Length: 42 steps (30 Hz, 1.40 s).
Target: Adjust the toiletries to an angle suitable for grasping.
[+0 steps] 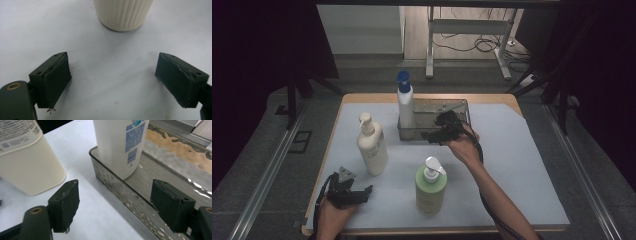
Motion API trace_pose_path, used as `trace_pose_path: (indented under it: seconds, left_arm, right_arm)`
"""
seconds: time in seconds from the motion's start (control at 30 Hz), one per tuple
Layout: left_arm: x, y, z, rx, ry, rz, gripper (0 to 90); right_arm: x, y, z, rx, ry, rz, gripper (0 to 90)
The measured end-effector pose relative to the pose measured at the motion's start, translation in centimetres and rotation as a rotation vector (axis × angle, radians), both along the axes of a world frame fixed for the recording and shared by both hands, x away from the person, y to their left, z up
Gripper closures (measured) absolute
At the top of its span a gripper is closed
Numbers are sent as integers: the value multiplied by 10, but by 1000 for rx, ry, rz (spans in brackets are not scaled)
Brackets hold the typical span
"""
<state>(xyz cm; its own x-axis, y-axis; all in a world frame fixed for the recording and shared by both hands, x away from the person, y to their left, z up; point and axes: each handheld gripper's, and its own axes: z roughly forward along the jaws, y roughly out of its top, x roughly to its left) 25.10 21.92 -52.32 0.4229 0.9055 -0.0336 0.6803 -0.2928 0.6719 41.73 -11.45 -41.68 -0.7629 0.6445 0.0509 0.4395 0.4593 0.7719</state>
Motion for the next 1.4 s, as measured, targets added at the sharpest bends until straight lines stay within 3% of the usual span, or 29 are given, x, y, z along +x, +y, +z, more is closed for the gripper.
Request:
trace_pose_path:
  seconds: [0.1,0.43,0.67,0.87,1.4]
  left_arm:
    - [0,0,0,0,0,0,122]
    - [0,0,0,0,-1,0,122]
    - [0,0,0,0,-1,1,122]
    - [0,0,0,0,-1,1,122]
    - [0,0,0,0,-1,3,122]
  right_arm:
    - [-5,-4,2,-9,-14,-2,169]
    - [-21,-21,6,-17,-30,12,127]
    - [-30,-30,3,-45,-29,30,25]
    - [-39,-39,2,-54,-55,41,0]
    - [-71,-71,-8,-65,16,62,0]
